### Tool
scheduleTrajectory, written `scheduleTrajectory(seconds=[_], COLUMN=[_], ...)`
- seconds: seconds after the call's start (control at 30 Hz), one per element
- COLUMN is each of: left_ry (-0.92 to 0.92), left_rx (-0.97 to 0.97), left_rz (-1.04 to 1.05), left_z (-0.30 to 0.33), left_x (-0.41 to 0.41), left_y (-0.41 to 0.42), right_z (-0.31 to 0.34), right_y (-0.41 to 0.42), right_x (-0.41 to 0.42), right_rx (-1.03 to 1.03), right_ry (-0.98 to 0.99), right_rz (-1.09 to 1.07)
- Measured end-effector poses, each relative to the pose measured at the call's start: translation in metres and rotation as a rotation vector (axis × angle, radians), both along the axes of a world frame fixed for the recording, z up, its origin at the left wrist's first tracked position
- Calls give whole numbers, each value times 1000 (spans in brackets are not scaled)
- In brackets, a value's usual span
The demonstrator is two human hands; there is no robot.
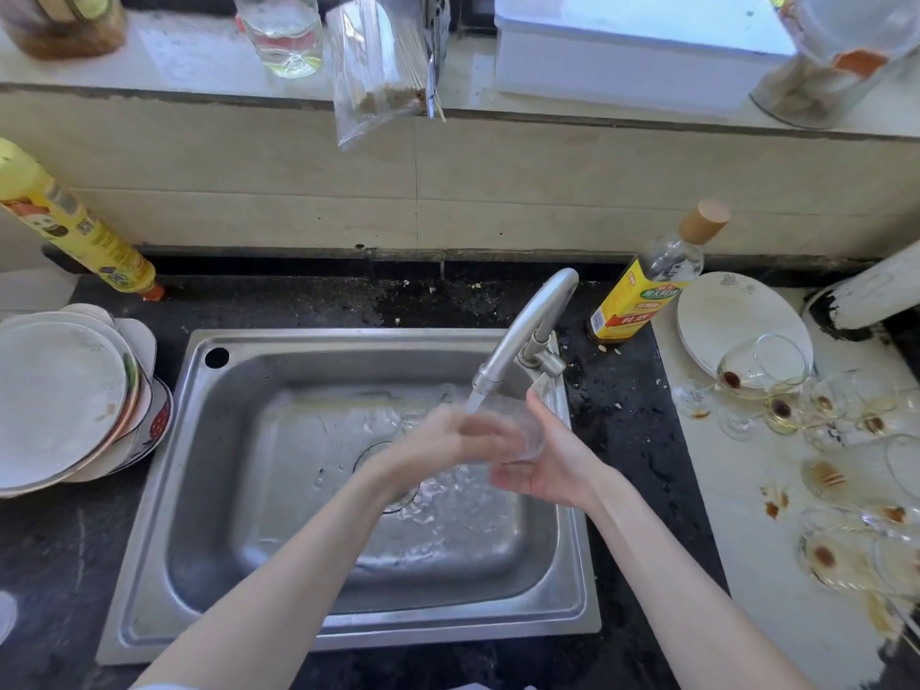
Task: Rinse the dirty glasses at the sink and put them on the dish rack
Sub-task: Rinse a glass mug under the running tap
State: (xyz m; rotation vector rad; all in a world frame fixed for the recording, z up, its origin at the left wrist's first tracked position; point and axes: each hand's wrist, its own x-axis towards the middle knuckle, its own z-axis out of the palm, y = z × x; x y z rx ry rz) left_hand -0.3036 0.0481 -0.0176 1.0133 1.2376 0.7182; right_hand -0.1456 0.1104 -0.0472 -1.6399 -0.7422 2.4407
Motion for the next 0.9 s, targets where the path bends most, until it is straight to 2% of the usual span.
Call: scheduleTrajectory(seconds=[0.1,0.2,0.3,0.47,0.6,0.67,0.73,0.8,0.9], left_ry=[-294,-407,-482,-749,-794,-752,-617,-351,177], left_rx=[-203,-309,-368,-502,-502,-478,-393,-254,-33], left_rz=[405,430,413,434,452,419,329,146,-234], left_z=[4,7,11,11,10,7,4,8,2], left_x=[-7,-6,-7,-8,1,4,5,7,12], left_y=[6,10,12,8,7,5,3,-2,-5], right_z=[-9,-12,-5,-2,-4,-6,-6,-5,2], right_y=[-9,-16,-15,-10,-10,-11,-12,-10,-10], right_x=[-1,-7,-11,-4,4,9,12,14,10], right_rx=[294,479,414,331,244,226,194,125,25], right_ry=[-89,44,150,19,-11,-21,-27,-14,35], right_rz=[124,65,-47,-79,-140,-150,-191,-231,-180])
